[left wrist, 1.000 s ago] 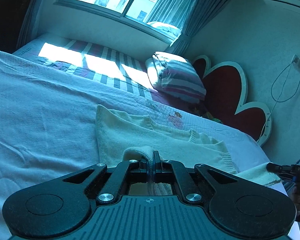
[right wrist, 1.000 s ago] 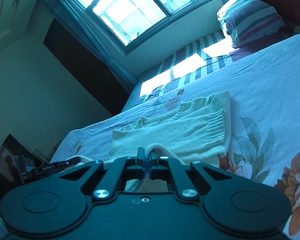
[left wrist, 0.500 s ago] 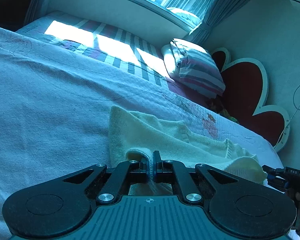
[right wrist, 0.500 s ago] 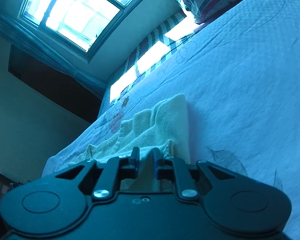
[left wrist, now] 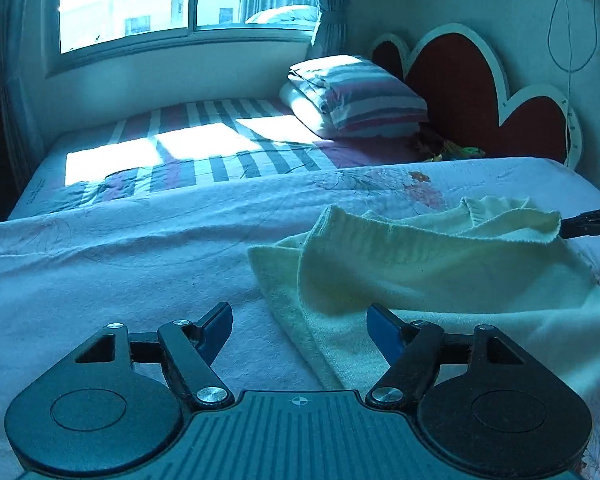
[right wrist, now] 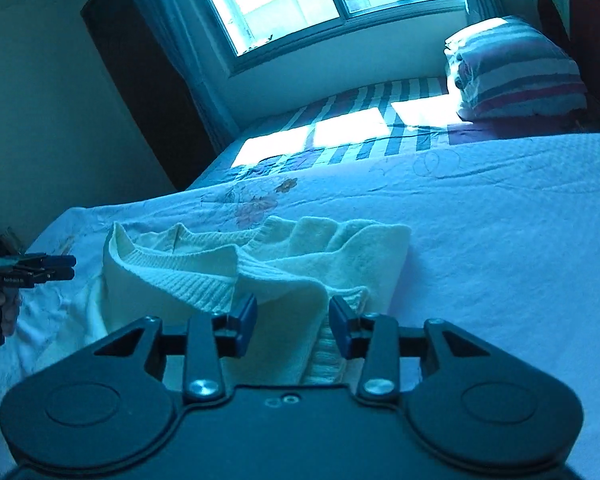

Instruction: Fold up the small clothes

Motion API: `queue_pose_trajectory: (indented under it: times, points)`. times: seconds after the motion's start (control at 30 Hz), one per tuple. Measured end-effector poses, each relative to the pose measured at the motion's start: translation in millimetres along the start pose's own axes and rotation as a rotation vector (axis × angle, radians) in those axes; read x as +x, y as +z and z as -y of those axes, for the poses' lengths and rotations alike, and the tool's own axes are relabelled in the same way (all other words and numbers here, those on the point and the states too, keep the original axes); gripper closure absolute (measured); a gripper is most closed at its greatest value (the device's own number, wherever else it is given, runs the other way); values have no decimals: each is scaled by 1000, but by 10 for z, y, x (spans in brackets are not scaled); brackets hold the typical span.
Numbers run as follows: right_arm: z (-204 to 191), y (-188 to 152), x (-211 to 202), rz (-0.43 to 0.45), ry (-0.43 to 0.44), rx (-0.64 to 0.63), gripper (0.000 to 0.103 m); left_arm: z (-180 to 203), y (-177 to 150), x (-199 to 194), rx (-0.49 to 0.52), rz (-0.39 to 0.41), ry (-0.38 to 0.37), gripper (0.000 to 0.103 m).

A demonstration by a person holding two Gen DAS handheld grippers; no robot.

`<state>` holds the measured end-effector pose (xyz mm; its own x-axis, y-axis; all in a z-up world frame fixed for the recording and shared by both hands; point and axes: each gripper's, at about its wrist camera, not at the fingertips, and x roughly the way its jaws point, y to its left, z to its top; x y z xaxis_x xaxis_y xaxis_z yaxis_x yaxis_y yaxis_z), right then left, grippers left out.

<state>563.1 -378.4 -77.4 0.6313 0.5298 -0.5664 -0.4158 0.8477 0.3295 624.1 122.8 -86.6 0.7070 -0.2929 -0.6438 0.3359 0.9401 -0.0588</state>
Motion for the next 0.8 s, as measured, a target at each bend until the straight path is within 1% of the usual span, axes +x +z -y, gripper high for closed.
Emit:
queue_pose_trajectory:
  times: [0.03, 0.1, 0.17, 0.23, 0.27, 0.33, 0.4, 0.43, 0.53, 0.6, 0.63, 0.67, 0.7, 0.73, 0.77, 0.8]
  points:
    - [-55, 28, 62, -11, -8, -46, 63, -8, 42, 47, -5, 0, -1, 28]
    - [-145, 59, 138, -26, -26, -128, 61, -21, 118, 121, -27, 4, -21, 29]
    - [-185, 87, 175, -30, -20, -167, 63, -1, 196, 185, -24, 20, -43, 29]
    - [-195, 128, 226, -35, -16, -205, 63, 35, 267, 325, -12, 6, -53, 36]
    - [-183, 154, 255, -38, -10, -207, 63, 42, 302, 400, -7, -10, -59, 38]
    - [-119, 217, 332, -42, 3, -194, 63, 64, 346, 580, -4, -54, -77, 50]
    - [-34, 277, 410, -51, 16, -165, 62, 80, 369, 700, 2, -84, -92, 58]
    - [1, 297, 435, -57, 29, -144, 65, 100, 368, 730, 6, -87, -88, 58]
    - [133, 345, 491, -43, 26, -83, 62, 99, 368, 737, -1, -84, -105, 58]
    - [214, 357, 546, -55, 32, -34, 62, 85, 354, 753, -13, -81, -116, 58]
    - [232, 354, 560, -63, 54, -16, 62, 89, 344, 751, -9, -78, -114, 65]
    - [246, 343, 552, -74, 85, -2, 66, 90, 340, 746, -8, -71, -110, 72]
    - [237, 345, 564, -76, 93, -8, 67, 63, 351, 759, -20, -66, -111, 86]
    - [215, 341, 570, -75, 89, -21, 77, 54, 355, 761, -31, -59, -113, 92]
    - [197, 341, 585, -81, 86, -33, 98, 60, 352, 762, -33, -53, -112, 93]
    - [187, 343, 605, -94, 87, -33, 98, 76, 357, 763, -25, -42, -111, 95]
